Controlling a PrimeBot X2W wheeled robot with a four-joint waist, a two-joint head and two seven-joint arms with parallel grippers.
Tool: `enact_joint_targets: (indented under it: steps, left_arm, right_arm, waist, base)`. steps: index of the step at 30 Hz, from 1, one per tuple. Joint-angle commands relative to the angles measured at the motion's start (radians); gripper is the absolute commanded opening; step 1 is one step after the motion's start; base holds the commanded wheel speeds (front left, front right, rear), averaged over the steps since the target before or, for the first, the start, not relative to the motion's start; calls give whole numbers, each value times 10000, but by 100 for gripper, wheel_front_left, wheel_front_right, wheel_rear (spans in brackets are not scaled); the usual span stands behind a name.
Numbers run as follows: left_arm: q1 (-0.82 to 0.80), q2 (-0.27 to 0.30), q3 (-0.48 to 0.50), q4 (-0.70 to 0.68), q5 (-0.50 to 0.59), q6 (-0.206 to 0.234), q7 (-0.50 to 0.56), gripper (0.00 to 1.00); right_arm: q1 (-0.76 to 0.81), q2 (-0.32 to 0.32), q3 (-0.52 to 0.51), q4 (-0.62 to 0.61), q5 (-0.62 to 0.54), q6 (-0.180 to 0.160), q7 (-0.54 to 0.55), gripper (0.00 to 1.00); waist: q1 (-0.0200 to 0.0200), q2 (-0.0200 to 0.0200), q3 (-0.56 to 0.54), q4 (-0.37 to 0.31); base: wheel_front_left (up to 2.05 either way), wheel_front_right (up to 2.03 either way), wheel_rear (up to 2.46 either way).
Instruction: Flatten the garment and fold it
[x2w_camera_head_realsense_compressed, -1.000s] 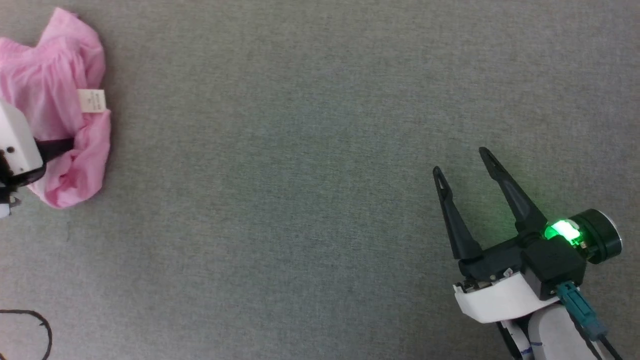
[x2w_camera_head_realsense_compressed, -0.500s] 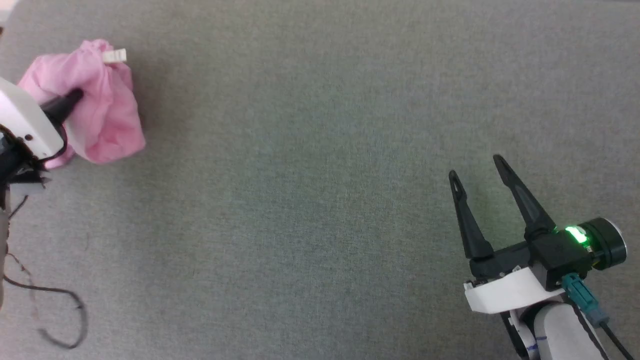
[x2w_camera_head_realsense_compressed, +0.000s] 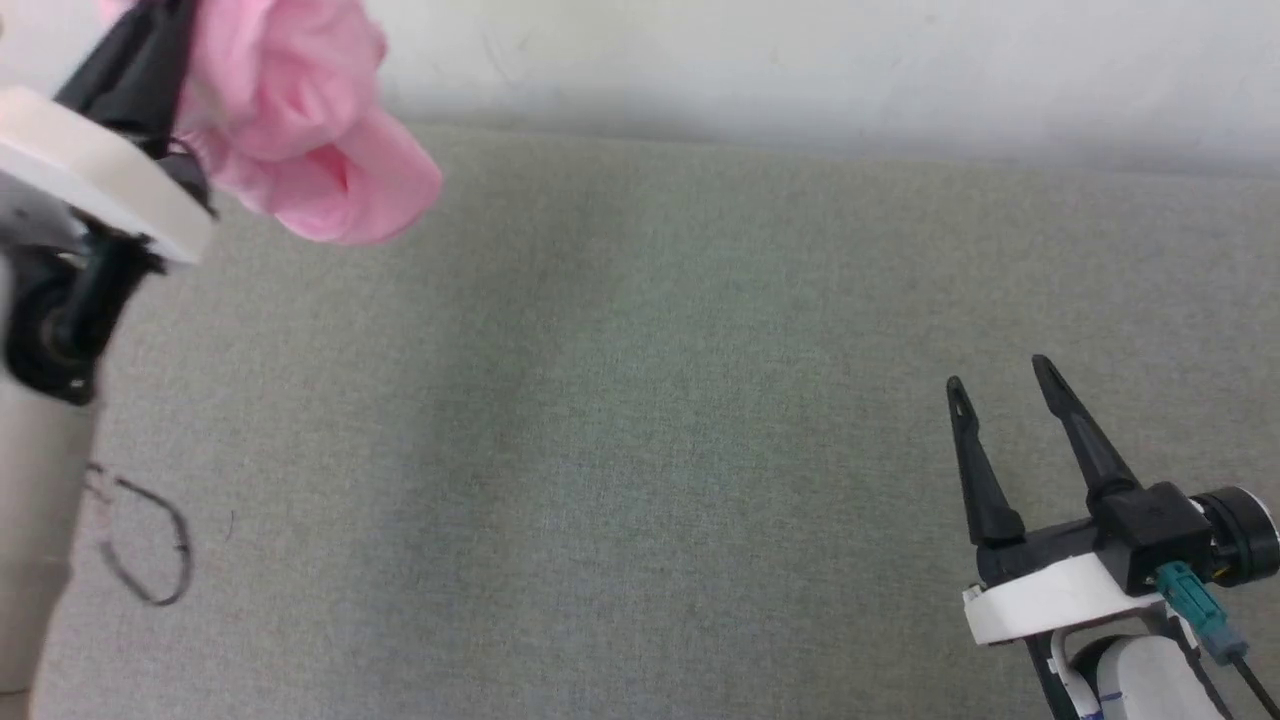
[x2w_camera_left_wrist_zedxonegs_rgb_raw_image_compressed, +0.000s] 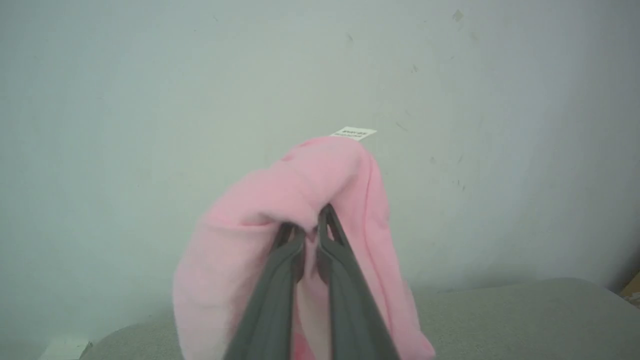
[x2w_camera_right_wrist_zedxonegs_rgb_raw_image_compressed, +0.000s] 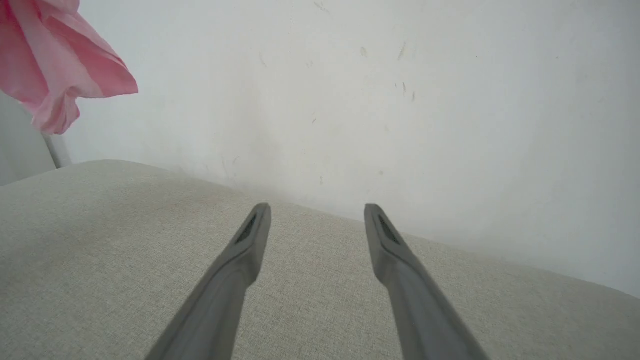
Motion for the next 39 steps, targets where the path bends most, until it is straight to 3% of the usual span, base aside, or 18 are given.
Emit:
enact_joint_targets:
  steps: [1,8,13,19,26,27,29,39]
  left_arm:
    - [192,-210,-149,-233,103,-63,-146,0]
    - [623,-1231,-1442,-1549,746,-3,-251,0]
    - [975,-1994,-2700,-1746,1283,7,-50,0]
    - [1571,-3055,-3980,-631,1787,59,-298,0]
    - [2421,-4264,-5253,1781,1911,35,-492,0]
    - [2493,-4364,-5442,2131,1906,21,-400,18]
    - [2576,-4536,-5778,2701,1865,-5,-182,100]
    - [2294,-4726,-6115,3387,1714,-50,-956,100]
  right_arm:
    - [103,29,-79,36,83,-11,-46,100]
    - [211,30,-348,43,213,-11,-48,100]
    - [196,31,-302,45,276,-11,-48,100]
    - [105,31,-219,35,459,-11,-4,100]
    - [139,31,-105,193,660,-11,292,100]
    - [139,31,-102,234,674,-11,318,100]
    - [151,31,-95,320,695,-11,371,100]
    - [339,31,-99,823,700,-11,532,100]
  waist:
    - [2,-1,-588,-306]
    - [2,-1,-878,-1043]
    - [2,-1,-794,-1827]
    - [2,-1,-430,-2794]
    - [2,-1,-35,-3523]
    - [2,-1,-1,-3564]
    - [2,-1,31,-3590]
    - [2,-1,-613,-2891]
  base:
    - [0,0,0]
    - [0,0,0]
    - [0,0,0]
    - [0,0,0]
    - [0,0,0]
    - [0,0,0]
    - [0,0,0]
    - [0,0,0]
